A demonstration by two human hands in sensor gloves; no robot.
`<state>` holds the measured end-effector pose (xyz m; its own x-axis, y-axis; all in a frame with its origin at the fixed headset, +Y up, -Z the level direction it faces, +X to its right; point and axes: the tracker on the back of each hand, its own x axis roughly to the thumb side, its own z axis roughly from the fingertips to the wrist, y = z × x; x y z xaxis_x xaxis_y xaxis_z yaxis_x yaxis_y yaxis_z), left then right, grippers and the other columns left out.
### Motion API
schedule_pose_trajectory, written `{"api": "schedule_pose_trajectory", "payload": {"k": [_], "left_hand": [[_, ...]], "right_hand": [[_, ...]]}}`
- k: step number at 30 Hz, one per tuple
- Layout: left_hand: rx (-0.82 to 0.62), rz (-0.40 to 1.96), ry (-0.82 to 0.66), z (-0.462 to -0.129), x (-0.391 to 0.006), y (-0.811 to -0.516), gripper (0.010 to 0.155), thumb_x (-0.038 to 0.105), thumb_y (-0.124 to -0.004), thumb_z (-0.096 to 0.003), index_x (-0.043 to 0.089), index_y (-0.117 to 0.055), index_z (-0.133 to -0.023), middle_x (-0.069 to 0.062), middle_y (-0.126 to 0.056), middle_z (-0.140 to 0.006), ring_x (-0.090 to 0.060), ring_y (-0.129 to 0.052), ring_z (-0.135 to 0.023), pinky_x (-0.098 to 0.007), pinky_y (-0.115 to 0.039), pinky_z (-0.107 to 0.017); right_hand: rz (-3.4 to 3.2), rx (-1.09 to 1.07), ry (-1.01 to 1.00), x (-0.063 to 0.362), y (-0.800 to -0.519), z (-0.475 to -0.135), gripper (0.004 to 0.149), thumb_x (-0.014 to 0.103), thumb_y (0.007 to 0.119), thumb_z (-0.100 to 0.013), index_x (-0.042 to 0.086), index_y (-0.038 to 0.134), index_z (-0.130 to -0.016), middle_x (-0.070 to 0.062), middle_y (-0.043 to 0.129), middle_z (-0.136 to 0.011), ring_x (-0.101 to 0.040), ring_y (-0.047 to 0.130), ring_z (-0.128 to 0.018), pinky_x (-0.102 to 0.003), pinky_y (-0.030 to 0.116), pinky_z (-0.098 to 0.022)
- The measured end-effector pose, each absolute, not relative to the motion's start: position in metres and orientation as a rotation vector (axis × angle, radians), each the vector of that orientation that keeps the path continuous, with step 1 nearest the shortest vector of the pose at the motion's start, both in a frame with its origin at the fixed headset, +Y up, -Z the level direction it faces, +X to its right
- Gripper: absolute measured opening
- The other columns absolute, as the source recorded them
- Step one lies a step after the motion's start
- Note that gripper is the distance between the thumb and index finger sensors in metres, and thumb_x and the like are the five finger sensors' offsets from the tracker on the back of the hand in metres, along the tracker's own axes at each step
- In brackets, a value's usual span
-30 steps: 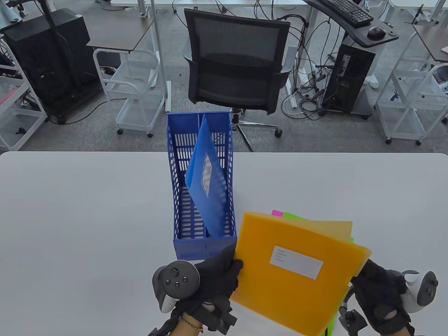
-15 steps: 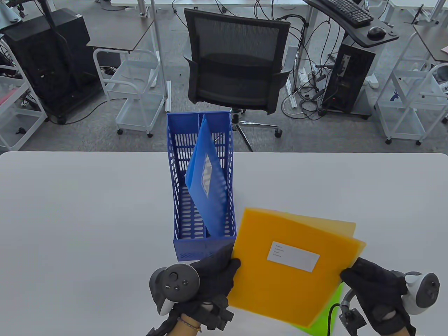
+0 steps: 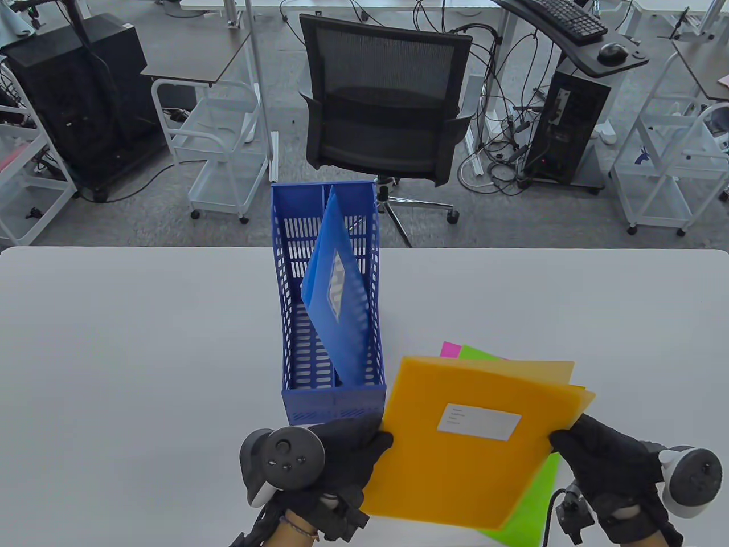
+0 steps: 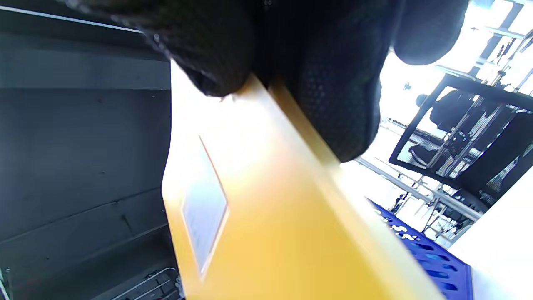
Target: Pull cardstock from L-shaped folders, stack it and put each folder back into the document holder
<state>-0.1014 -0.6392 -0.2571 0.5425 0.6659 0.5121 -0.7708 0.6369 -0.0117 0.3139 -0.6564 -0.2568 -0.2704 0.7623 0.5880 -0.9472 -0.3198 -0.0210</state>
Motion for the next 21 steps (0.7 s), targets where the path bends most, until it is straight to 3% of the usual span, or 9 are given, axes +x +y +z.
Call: {"api": "schedule_pose_trajectory", "payload": {"k": [21], "left_hand": [[0.211,0.852,-0.489,-0.2596,-0.1087,-0.6375,0.041,0.037,-0.087,-0.044,0.016,-0.095,-0.078,-0.008,-0.111,-0.055,-0.005,-0.11,-0.014,-0.035,-0.099,-0.02]], "right_hand": [[1.975,0.422,-0.436,0.3193,-0.6637,-0.2604,0.039,0.032,0.081,-0.043,0.01,0.081,-0.075,-0.018,0.1,-0.07,-0.028,0.106,-0.048,-0.061,0.073,-0.057]]}}
